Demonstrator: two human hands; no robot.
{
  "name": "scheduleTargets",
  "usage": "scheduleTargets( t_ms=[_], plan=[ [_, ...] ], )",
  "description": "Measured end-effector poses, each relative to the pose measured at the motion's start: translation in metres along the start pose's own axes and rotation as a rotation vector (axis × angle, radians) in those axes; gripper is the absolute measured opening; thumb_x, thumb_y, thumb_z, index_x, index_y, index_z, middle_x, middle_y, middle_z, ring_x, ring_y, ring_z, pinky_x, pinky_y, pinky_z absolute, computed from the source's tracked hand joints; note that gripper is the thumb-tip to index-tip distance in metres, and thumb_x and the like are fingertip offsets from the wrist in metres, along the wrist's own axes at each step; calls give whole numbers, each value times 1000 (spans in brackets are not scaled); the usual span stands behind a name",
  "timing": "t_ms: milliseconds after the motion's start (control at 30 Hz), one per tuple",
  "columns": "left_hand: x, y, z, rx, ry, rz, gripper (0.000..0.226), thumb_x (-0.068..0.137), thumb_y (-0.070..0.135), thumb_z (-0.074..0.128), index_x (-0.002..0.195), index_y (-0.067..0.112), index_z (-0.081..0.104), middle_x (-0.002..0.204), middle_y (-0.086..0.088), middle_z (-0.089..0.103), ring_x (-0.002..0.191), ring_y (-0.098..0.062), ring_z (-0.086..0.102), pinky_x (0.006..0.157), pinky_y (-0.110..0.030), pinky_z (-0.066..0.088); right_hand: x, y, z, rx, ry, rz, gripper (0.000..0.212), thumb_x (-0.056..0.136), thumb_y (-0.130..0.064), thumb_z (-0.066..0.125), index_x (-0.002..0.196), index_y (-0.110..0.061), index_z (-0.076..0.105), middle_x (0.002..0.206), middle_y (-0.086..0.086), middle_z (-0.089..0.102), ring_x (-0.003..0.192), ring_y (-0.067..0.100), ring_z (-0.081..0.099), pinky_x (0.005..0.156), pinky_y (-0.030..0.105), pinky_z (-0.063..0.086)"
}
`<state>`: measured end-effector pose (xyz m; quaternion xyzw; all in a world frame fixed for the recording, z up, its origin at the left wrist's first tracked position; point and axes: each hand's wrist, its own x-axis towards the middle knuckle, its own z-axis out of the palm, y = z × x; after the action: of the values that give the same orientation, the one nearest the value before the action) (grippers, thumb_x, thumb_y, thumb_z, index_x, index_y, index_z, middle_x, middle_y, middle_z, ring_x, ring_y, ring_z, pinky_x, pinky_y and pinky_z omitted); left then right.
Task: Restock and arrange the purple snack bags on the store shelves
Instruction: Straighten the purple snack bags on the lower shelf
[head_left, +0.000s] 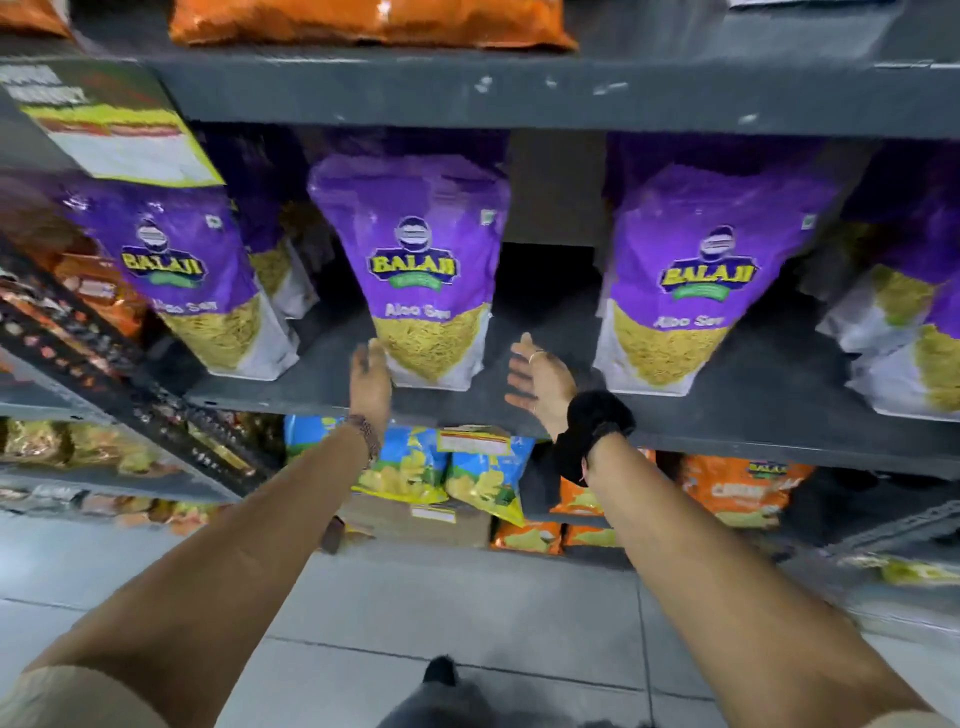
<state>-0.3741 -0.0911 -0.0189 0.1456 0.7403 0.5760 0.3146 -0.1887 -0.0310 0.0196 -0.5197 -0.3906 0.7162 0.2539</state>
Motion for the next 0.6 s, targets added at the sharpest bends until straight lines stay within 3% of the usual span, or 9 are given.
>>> scheduleTargets(
  t_ms=[33,100,200,333,500,600],
  plan=[
    [8,4,-6,5,-123,-53,60,91,54,34,133,13,44,117,-9,60,93,-22,60,70,-23,50,2,1,16,8,-1,-6,58,96,-46,37,144,-13,37,153,8,37,138,27,40,101,41,42],
    [16,9,-11,19,-318,-130,60,89,62,29,128,22,51,122,-2,61,104,-18,60,68,-21,51,3,3,38,28,32,-17,56,96,-50,32,141,-17,39,151,6,40,136,25,41,98,40,41],
    [17,20,-16,-59,-439,-149,54,93,55,27,127,21,52,118,1,61,106,-14,57,68,-18,51,2,4,66,51,107,-26,55,93,-57,33,133,-23,48,144,5,49,129,25,48,86,37,44],
    [23,24,-21,-82,-512,-130,58,91,56,31,130,18,51,129,-5,60,116,-21,58,89,-28,49,5,4,78,46,162,-35,56,91,-61,32,128,-23,51,141,6,52,127,25,50,87,38,45],
    [54,-6,-18,-8,-566,-91,77,66,81,37,115,28,61,126,-9,64,113,-22,60,105,-49,42,7,12,83,50,238,-54,49,94,-54,31,126,-22,50,141,6,51,128,23,49,92,39,44],
    [51,-5,-35,13,-424,-71,52,77,69,41,89,23,62,105,-7,65,105,-25,61,104,-44,44,10,26,89,52,357,-1,40,98,-33,36,128,-10,49,130,13,57,126,29,51,93,40,48]
  ],
)
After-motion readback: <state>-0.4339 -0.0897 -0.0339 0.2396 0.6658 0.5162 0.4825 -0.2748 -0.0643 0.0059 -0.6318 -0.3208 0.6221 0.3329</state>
